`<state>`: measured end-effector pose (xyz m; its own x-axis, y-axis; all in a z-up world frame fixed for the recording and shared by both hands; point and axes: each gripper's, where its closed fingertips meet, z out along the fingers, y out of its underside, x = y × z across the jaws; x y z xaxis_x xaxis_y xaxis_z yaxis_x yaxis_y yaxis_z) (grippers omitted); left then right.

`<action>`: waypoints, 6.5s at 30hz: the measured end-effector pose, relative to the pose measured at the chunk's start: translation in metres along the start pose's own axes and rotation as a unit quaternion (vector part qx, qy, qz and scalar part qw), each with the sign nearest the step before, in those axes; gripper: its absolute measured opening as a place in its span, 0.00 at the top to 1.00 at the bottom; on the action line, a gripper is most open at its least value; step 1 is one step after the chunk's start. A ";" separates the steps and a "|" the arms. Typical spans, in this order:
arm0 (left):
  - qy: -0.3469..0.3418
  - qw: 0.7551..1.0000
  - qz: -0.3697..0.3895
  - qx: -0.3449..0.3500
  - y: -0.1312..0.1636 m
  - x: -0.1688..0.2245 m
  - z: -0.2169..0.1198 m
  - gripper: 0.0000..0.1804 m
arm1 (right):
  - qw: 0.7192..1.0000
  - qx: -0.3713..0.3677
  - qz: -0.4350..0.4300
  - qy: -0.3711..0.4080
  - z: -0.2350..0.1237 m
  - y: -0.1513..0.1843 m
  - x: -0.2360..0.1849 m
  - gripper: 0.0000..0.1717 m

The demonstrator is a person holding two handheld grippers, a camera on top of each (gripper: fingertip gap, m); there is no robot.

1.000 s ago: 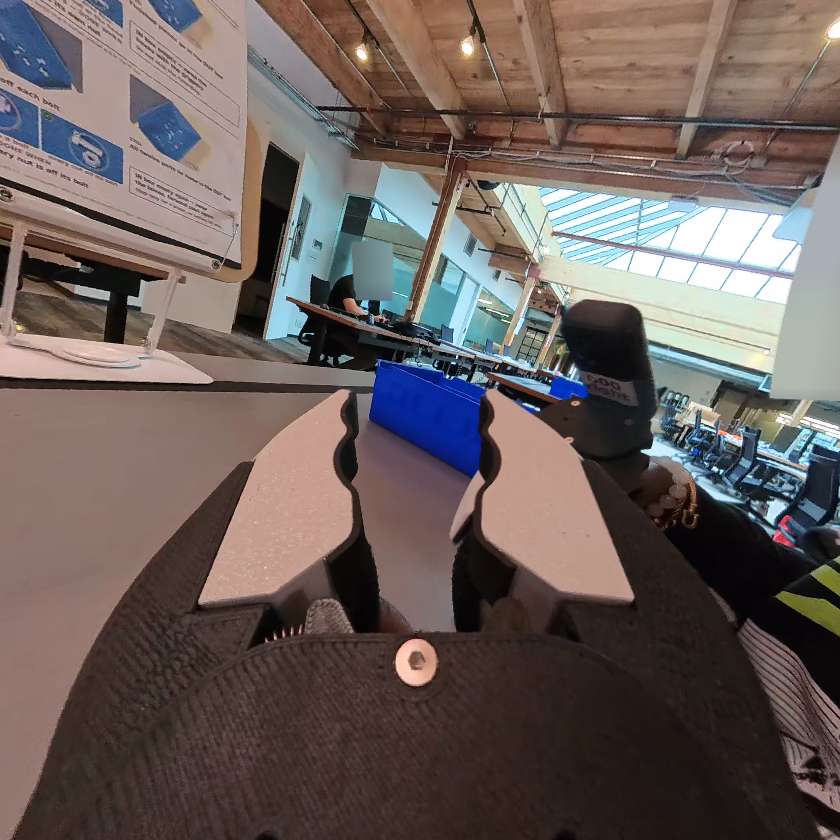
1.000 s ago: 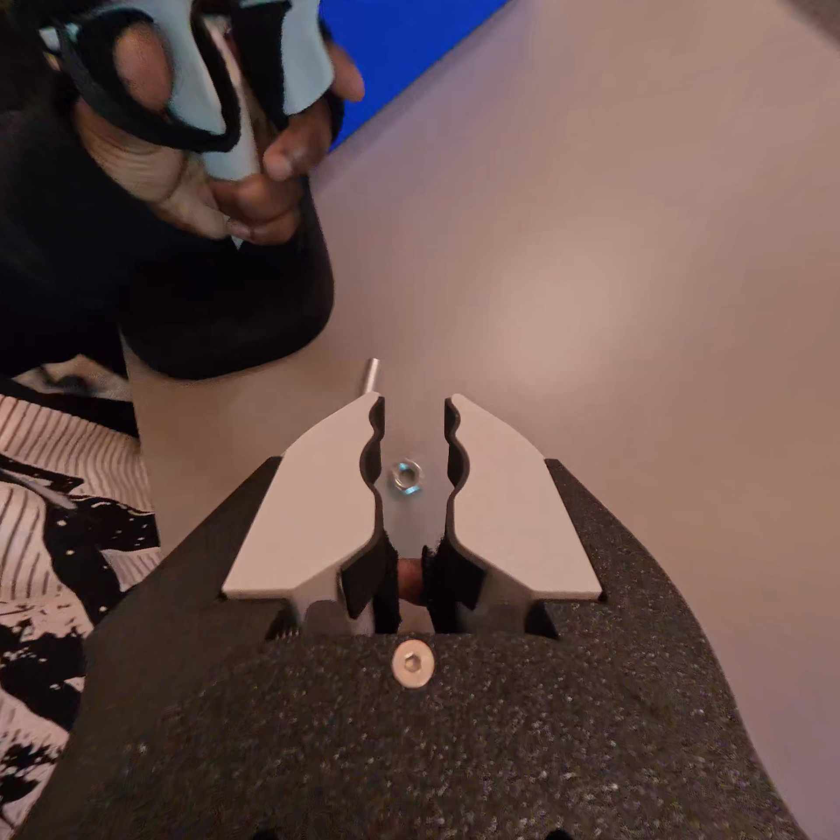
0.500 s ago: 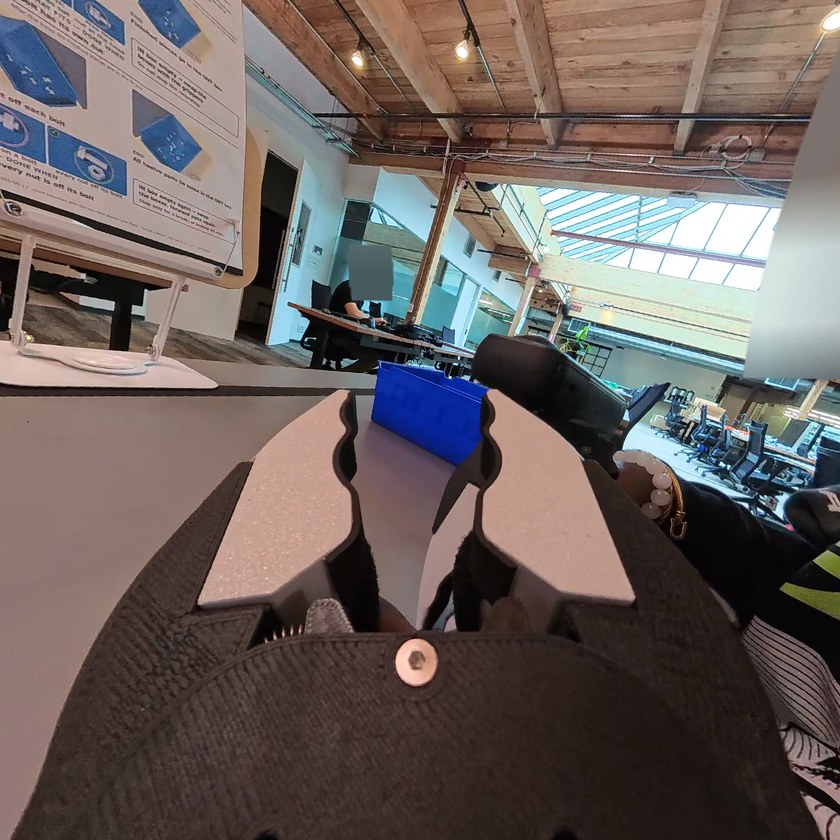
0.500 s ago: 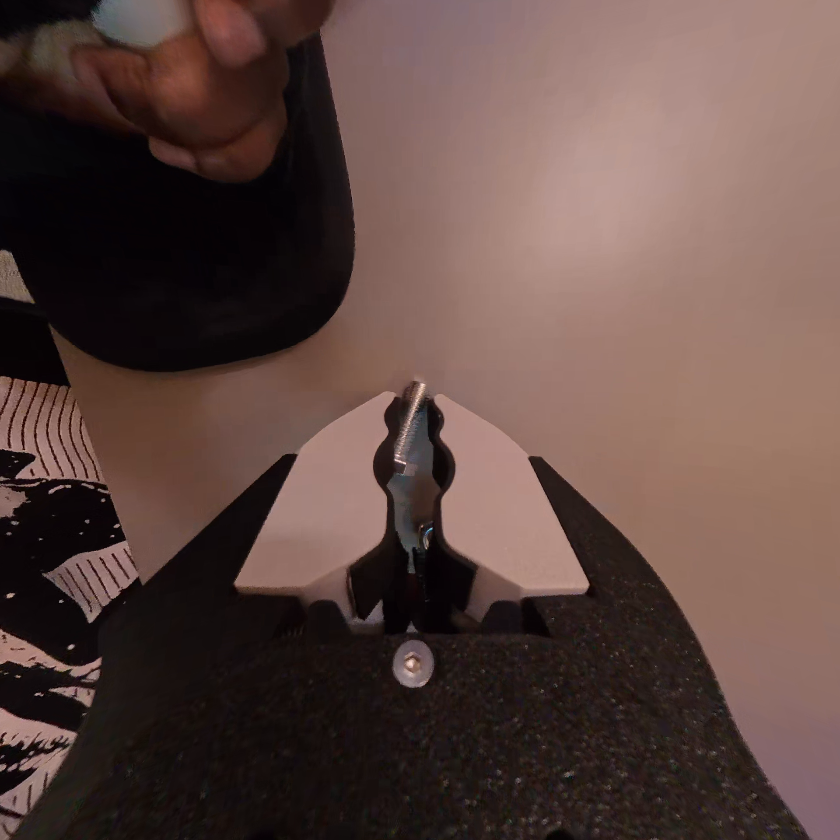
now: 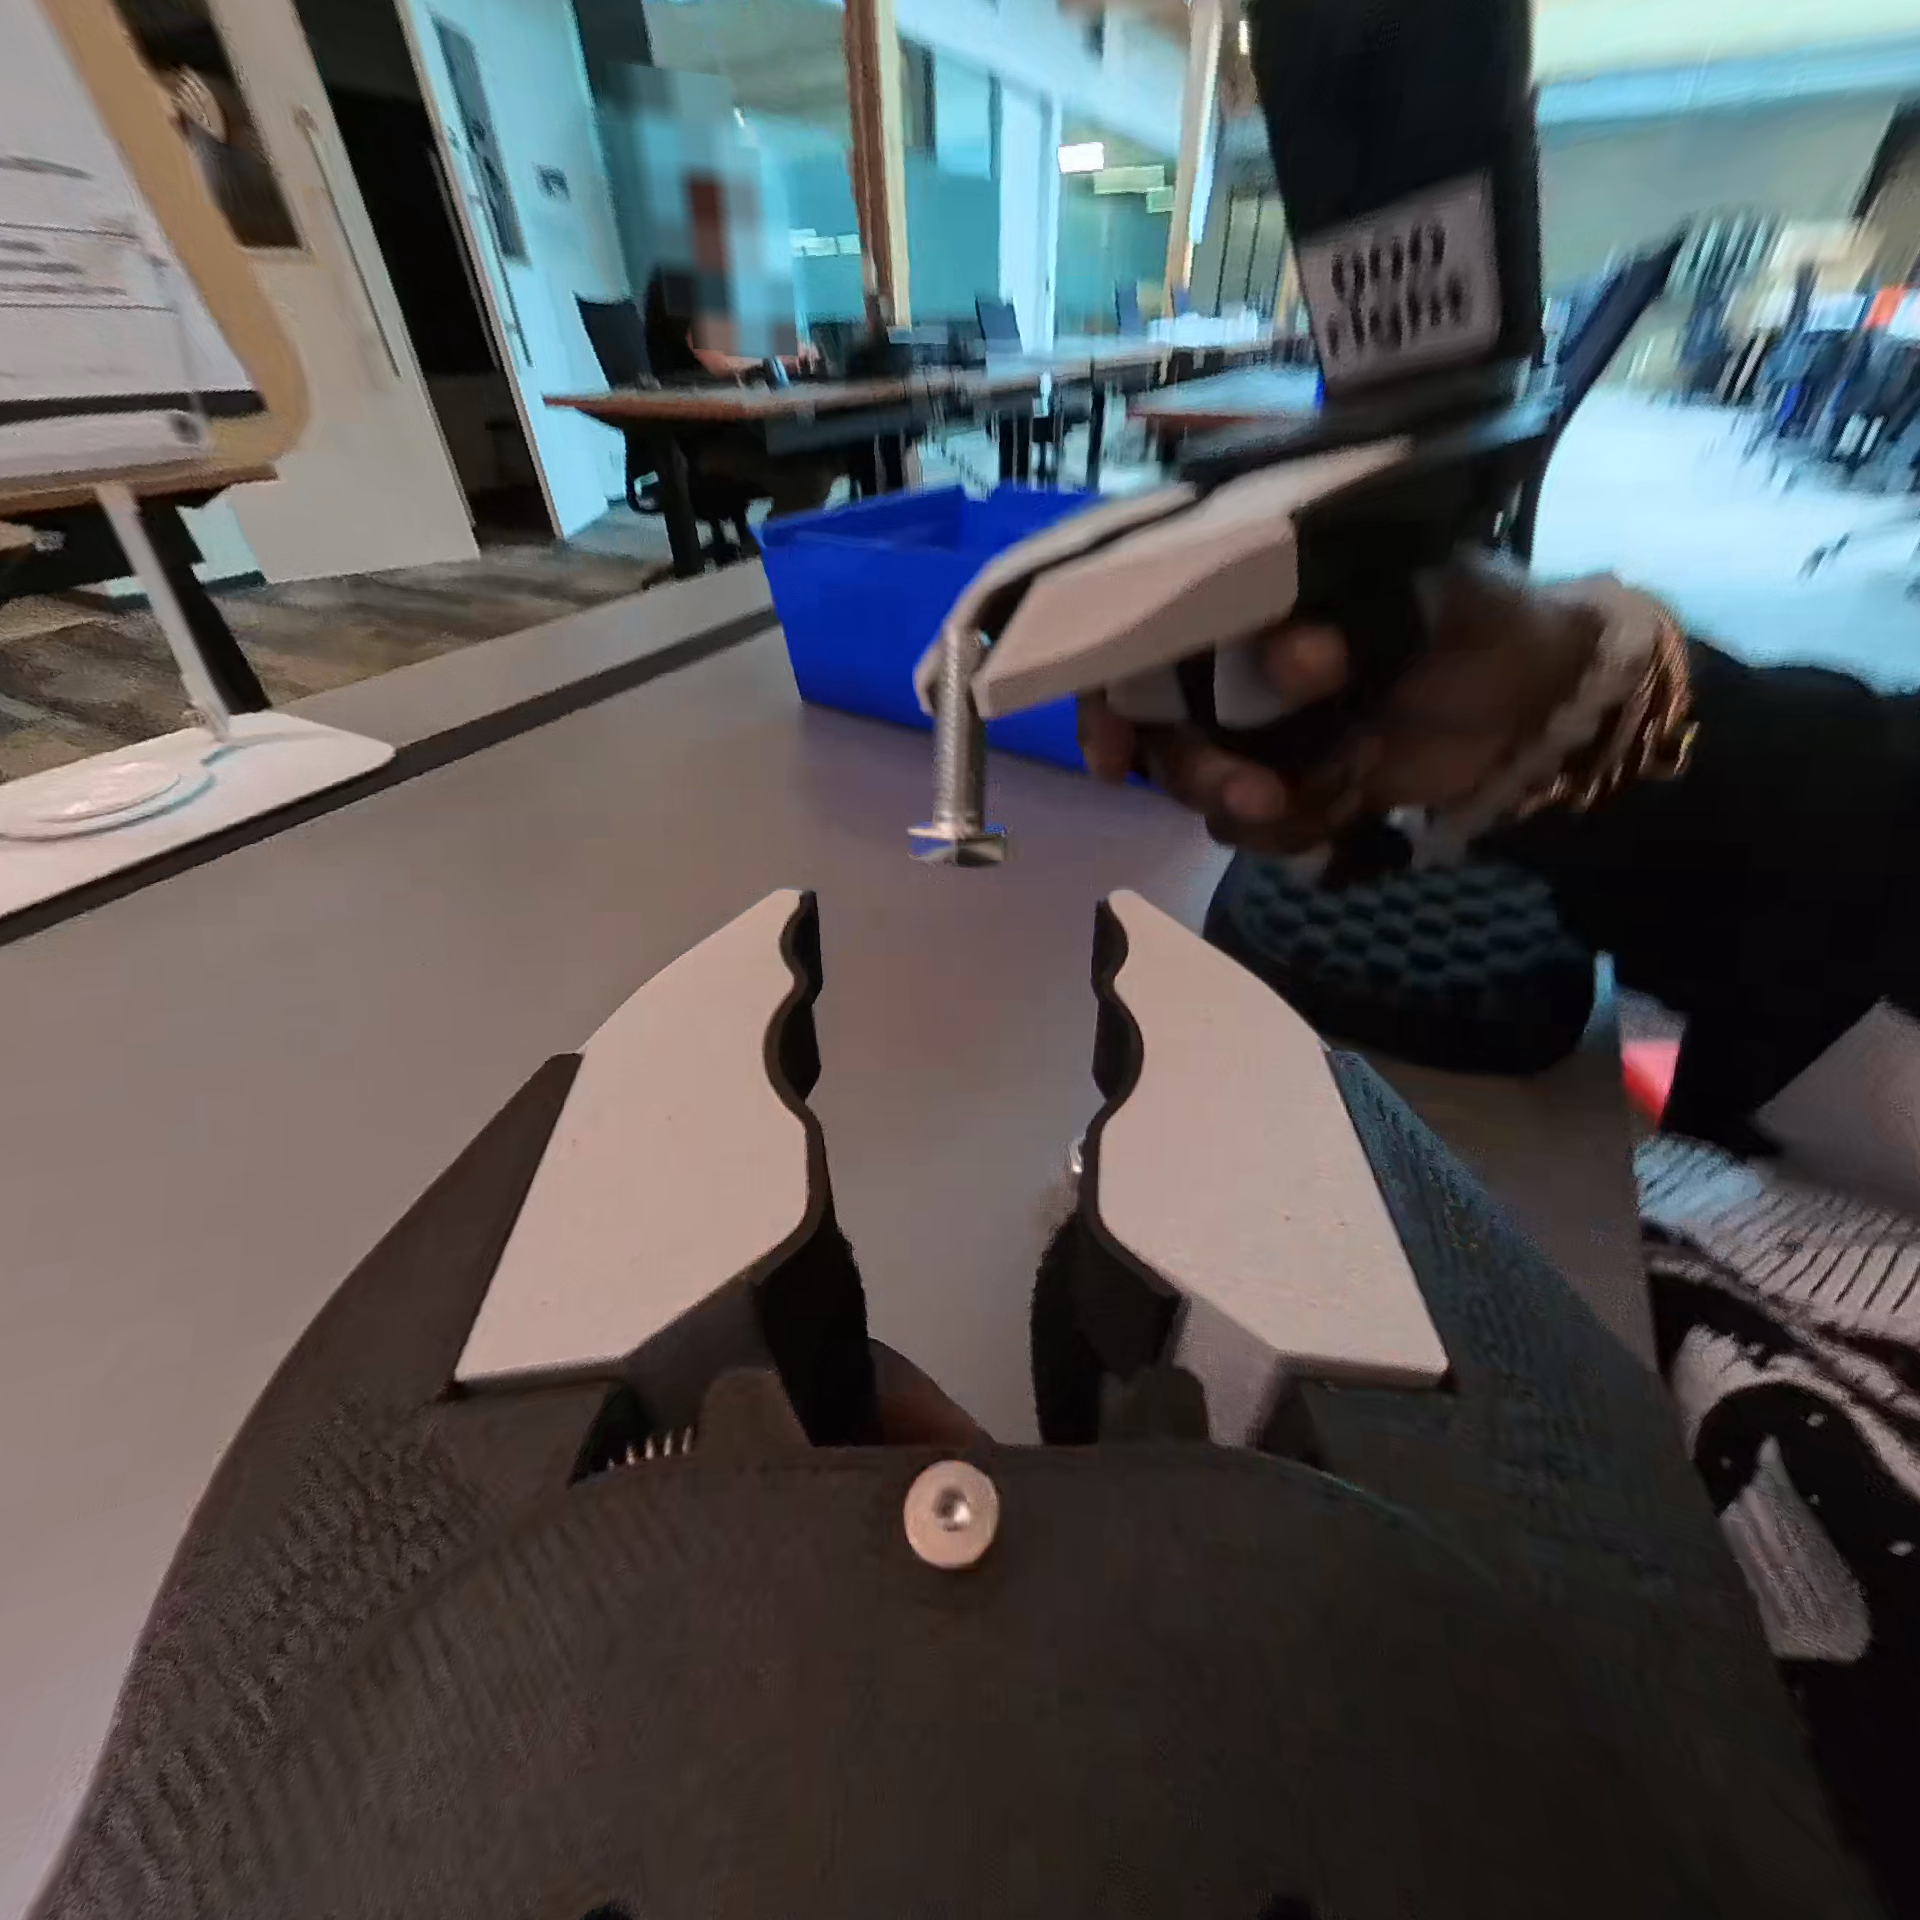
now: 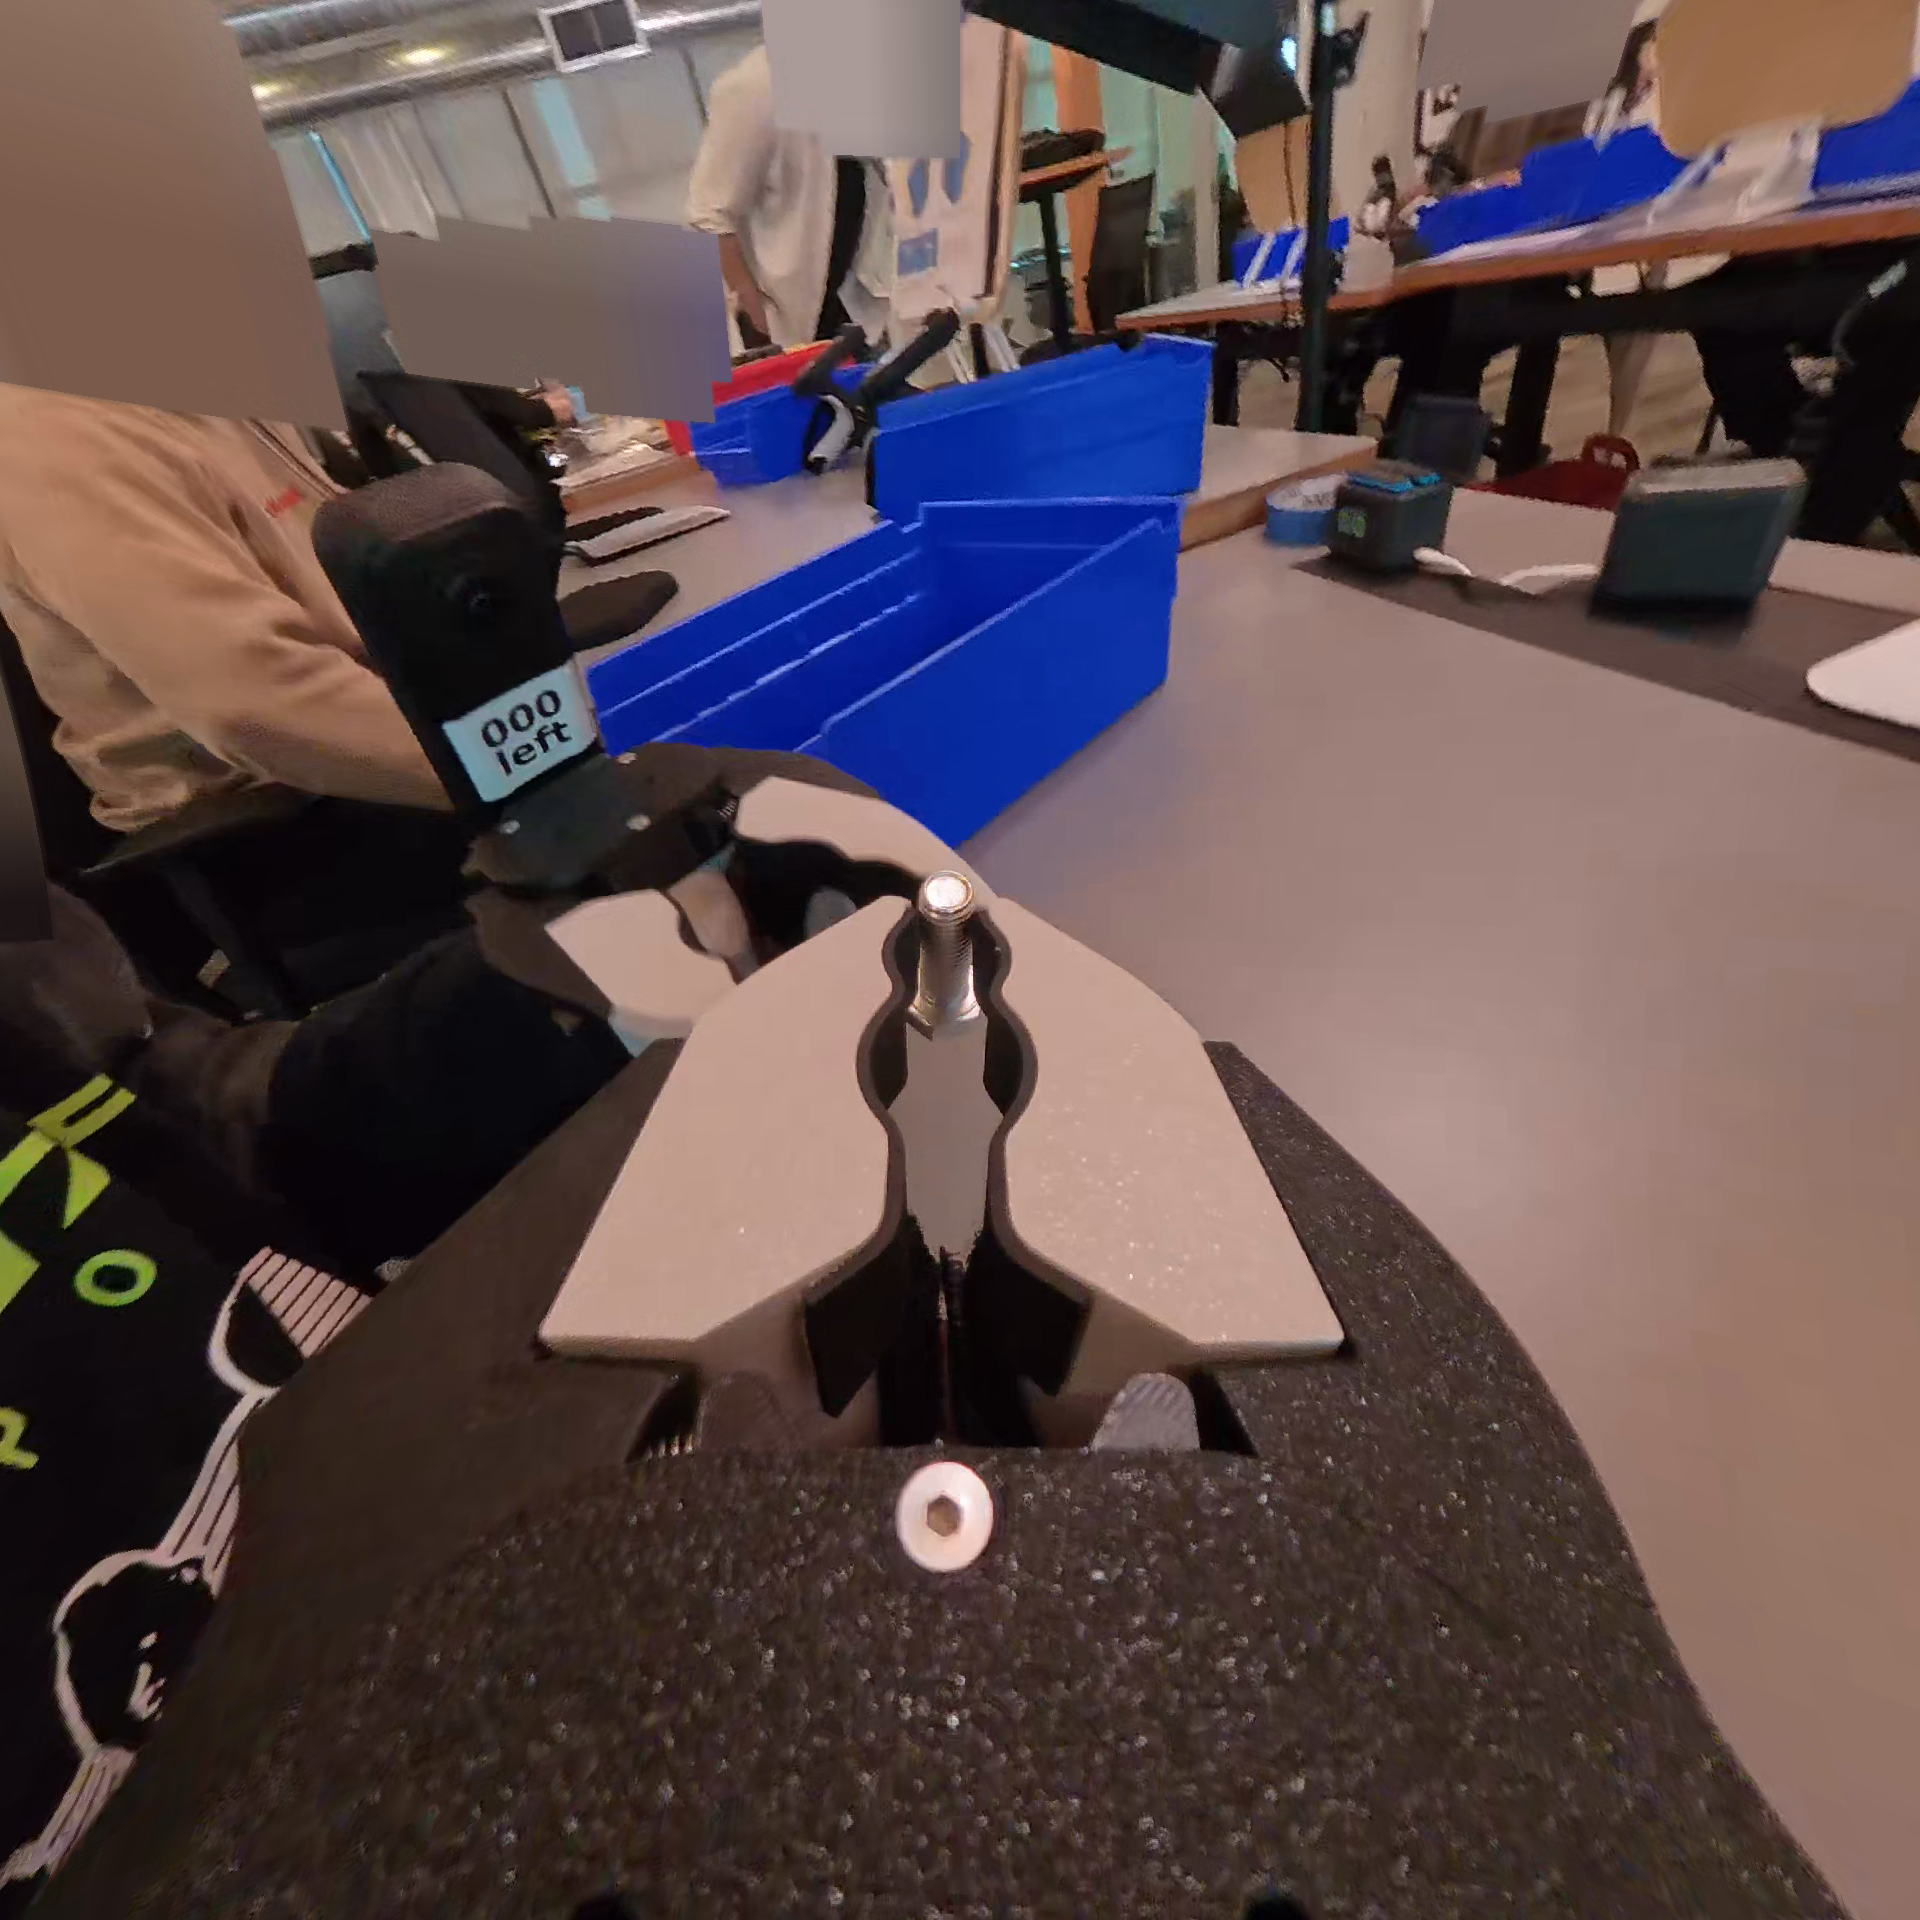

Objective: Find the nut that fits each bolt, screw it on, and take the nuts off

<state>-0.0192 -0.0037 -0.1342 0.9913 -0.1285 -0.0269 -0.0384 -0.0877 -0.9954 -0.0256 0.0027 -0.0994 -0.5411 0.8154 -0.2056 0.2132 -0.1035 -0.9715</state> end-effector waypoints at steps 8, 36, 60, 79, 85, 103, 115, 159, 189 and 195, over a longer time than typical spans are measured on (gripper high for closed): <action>0.042 0.999 0.017 0.000 -0.002 0.023 0.011 0.78 | 0.996 -0.008 -0.074 -0.050 -0.010 -0.004 -0.027 0.95; 0.000 1.000 0.027 -0.017 0.003 0.015 0.015 0.89 | 0.996 -0.036 -0.079 -0.009 -0.003 0.009 -0.021 0.94; 0.030 0.991 -0.090 0.091 -0.016 -0.005 -0.015 0.90 | 0.759 -0.487 -0.348 -0.257 -0.017 0.136 0.008 0.82; 0.113 0.993 -0.002 0.017 -0.004 0.036 0.001 0.90 | 0.821 -0.404 -0.315 -0.250 -0.048 0.046 -0.016 0.90; 0.168 0.986 0.006 0.000 -0.001 0.063 0.008 0.90 | 0.809 -0.373 -0.356 -0.282 -0.057 -0.006 -0.045 0.90; 0.270 0.963 -0.014 0.005 0.001 0.089 0.001 0.90 | 0.683 -0.431 -0.429 -0.404 -0.043 0.017 -0.074 0.90; 0.262 0.965 -0.015 0.011 -0.001 0.087 0.001 0.90 | 0.686 -0.427 -0.425 -0.408 -0.041 0.017 -0.075 0.90; 0.039 0.999 -0.036 -0.002 0.003 0.039 0.019 0.90 | 0.815 -0.465 -0.286 -0.195 -0.022 0.010 -0.029 0.74; -0.008 0.998 -0.058 0.003 0.002 0.023 0.019 0.90 | 0.995 0.014 -0.045 -0.082 -0.022 0.000 -0.041 0.69; -0.010 0.998 -0.060 0.003 0.002 0.022 0.019 0.90 | 0.996 0.023 -0.043 -0.074 -0.025 -0.003 -0.038 0.70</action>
<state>0.0049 0.0122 -0.1385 0.9909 -0.0987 0.0911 0.0818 -0.0946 -0.9922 0.0149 -0.0138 -0.0861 -0.6711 0.7293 -0.1330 0.1248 -0.0657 -0.9900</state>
